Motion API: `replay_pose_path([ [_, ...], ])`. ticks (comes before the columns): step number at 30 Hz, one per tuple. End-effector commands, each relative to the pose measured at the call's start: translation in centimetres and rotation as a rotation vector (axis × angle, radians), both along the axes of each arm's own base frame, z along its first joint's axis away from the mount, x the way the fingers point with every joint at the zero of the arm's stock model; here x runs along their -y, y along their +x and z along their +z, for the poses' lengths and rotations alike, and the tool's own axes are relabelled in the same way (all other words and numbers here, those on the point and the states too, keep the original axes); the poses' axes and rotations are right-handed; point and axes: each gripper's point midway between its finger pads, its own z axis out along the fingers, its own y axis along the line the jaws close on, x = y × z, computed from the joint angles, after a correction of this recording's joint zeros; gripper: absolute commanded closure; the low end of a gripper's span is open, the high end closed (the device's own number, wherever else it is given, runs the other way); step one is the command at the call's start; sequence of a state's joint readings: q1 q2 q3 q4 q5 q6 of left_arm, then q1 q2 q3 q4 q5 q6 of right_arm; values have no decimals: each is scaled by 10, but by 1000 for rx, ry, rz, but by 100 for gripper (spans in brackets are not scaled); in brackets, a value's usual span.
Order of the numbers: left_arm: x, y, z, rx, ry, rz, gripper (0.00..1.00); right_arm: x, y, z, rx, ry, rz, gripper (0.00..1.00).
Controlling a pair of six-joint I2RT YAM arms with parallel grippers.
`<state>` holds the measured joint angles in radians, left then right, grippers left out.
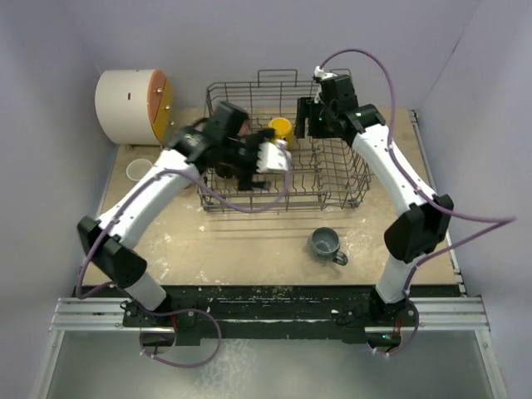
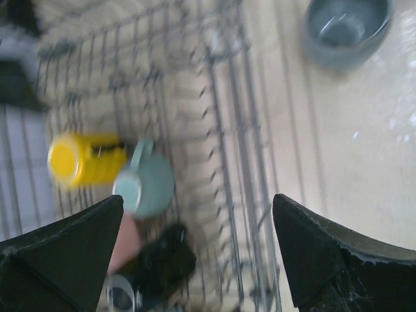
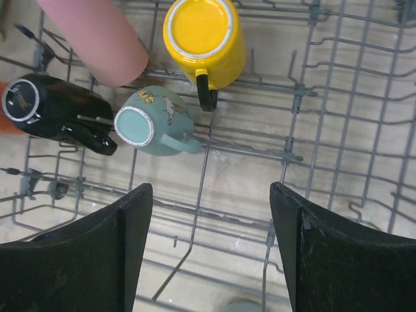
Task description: Unload the cups from the dish rack
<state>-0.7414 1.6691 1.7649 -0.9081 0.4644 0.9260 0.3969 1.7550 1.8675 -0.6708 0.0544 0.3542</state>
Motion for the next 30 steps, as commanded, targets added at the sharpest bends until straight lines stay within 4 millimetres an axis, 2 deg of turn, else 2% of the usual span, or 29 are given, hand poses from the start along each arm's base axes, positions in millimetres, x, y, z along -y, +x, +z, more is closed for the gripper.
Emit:
replay_pose_path([
  [1, -89, -3, 17, -122, -44, 150, 1, -18, 21, -19, -2, -54, 163, 27],
  [4, -137, 10, 22, -154, -120, 278, 1, -28, 34, -38, -19, -80, 228, 31],
  [8, -193, 24, 25, -173, -203, 417, 1, -49, 39, -55, -26, -76, 306, 35],
  [12, -221, 30, 22, -181, -249, 488, 1, -72, 33, -75, -37, -145, 391, 37],
  [16, -225, 29, 19, -175, -260, 495, 1, -86, 25, -90, -43, -236, 442, 37],
  [23, -224, 24, 22, -147, -275, 487, 1, -84, 23, -99, -51, -301, 465, 39],
  [26, -225, 24, 21, -136, -269, 491, 1, -85, 25, -100, -40, -308, 489, 45],
  [30, -226, 24, 23, -110, -269, 493, 1, -95, 15, -113, -56, -346, 530, 53],
])
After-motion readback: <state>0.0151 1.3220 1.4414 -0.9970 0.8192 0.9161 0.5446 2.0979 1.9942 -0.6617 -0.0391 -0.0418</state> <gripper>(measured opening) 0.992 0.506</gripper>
